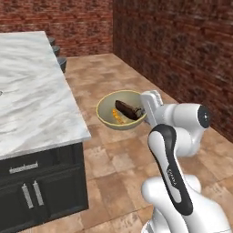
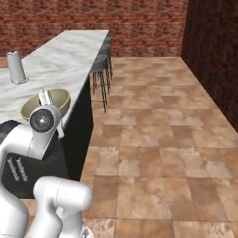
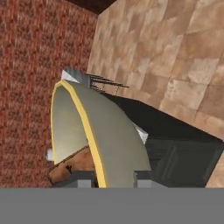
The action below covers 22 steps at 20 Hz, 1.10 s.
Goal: The microwave is finished heating the shrimp and potato. Take the bowl containing the food and place it on the dining counter.
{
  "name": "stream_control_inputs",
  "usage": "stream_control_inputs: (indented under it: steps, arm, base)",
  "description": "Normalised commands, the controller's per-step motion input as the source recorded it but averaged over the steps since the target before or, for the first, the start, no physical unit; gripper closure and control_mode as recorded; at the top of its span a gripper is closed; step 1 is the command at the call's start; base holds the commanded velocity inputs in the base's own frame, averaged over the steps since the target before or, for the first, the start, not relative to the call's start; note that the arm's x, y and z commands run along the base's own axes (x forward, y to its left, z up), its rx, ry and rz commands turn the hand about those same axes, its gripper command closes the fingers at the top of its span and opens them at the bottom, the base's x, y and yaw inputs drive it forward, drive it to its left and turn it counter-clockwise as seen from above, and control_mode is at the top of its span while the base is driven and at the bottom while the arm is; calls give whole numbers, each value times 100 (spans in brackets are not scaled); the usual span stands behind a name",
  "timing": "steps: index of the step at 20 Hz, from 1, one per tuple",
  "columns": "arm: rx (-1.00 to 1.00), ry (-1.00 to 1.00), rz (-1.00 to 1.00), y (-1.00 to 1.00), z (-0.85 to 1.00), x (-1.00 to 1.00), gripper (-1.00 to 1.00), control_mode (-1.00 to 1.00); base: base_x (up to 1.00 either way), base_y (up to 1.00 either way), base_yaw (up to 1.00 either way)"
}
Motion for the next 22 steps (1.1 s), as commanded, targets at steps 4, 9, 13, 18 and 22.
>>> stream_control_inputs:
  steps: [4,9,13,18,22]
  arm:
    - [0,0,0,0,0,0,100,100]
    - [0,0,0,0,0,0,100,100]
    - [0,0,0,0,0,0,100,100]
    - [0,0,0,0,0,0,100,100]
    - [0,0,0,0,0,0,100,100]
  base:
    - [91,-100,35]
    - [100,-96,36]
    - [100,-89,33]
    - [100,-83,29]
    - [100,-54,19]
